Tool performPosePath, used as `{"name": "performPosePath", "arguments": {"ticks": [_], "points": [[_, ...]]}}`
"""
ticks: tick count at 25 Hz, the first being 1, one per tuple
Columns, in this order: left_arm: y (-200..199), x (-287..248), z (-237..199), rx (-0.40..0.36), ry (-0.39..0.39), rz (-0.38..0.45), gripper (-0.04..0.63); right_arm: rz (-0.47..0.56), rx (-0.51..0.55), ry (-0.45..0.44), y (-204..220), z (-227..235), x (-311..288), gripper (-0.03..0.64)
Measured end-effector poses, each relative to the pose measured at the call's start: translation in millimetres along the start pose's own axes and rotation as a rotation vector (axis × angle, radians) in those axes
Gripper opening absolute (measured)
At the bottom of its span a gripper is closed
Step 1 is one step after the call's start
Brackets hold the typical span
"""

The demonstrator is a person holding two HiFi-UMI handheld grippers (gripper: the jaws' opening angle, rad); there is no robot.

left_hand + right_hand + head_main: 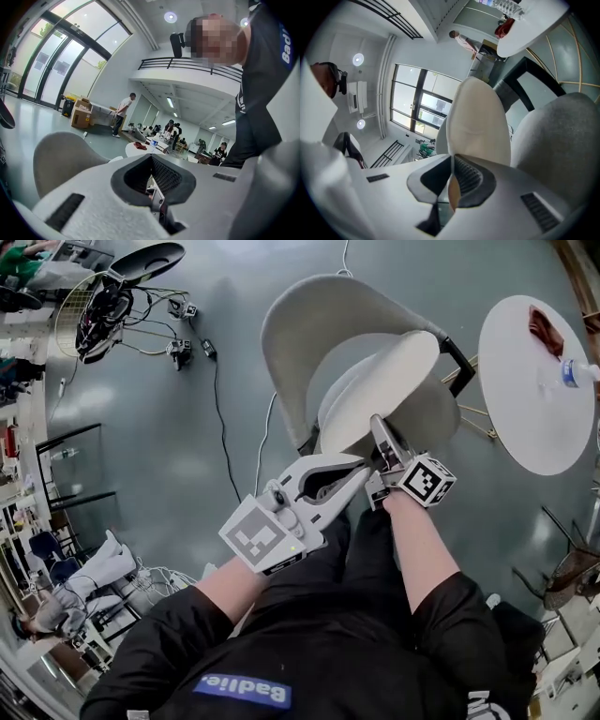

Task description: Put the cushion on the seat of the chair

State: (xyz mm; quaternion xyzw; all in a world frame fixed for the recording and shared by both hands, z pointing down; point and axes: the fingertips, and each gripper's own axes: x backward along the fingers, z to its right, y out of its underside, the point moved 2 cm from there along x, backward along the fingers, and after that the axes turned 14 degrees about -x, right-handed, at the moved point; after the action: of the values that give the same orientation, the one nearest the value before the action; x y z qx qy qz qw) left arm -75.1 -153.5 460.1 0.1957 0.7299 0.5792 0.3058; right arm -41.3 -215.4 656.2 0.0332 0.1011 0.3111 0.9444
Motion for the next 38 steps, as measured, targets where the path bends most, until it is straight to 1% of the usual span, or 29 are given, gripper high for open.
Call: {"name": "performPosePath", "arguments": {"ticks": [3,8,10,13,16,20,21,24,33,38], "points": [[9.3,-2.4,7.4,0.005,0.025,-0.020,0.015,0.030,-0.037,0.018,5.1,23.0,11.3,0.041],[28.5,-3.0,19.8,0.024,0.063,-0.058,0.015,0.097,-0.097,0.006,-1.7,54.6,34.2,0.041],[36.5,-2.4,25.6,0.021,0.077,-0.066,0.015,0.109,-0.096,0.006,-5.0,67.0,44.6,0.041],[44.5,-8.0,38.6,0.045,0.101,-0.086,0.015,0.112,-0.118,0.016,-9.2,87.4,63.1,0.041],[46.1,-18.0,52.4,0.039,0.131,-0.097,0.015,0.108,-0.154,0.067,-11.2,110.8,84.3,0.041],[35.3,-36.5,74.2,0.038,0.164,-0.076,0.015,0.091,-0.159,0.142,-14.5,137.2,114.0,0.041],[37.3,-40.1,77.3,0.041,0.170,-0.087,0.015,0.088,-0.165,0.154,-14.3,144.6,117.7,0.043],[46.2,-48.6,80.2,0.049,0.179,-0.124,0.015,0.087,-0.185,0.173,-14.0,166.4,120.5,0.043],[61.0,-58.8,88.5,0.055,0.193,-0.169,0.015,0.063,-0.234,0.285,-13.0,232.3,131.7,0.043],[70.5,-56.5,90.9,0.059,0.197,-0.188,0.015,0.040,-0.223,0.329,-7.9,256.3,133.1,0.043]]}}
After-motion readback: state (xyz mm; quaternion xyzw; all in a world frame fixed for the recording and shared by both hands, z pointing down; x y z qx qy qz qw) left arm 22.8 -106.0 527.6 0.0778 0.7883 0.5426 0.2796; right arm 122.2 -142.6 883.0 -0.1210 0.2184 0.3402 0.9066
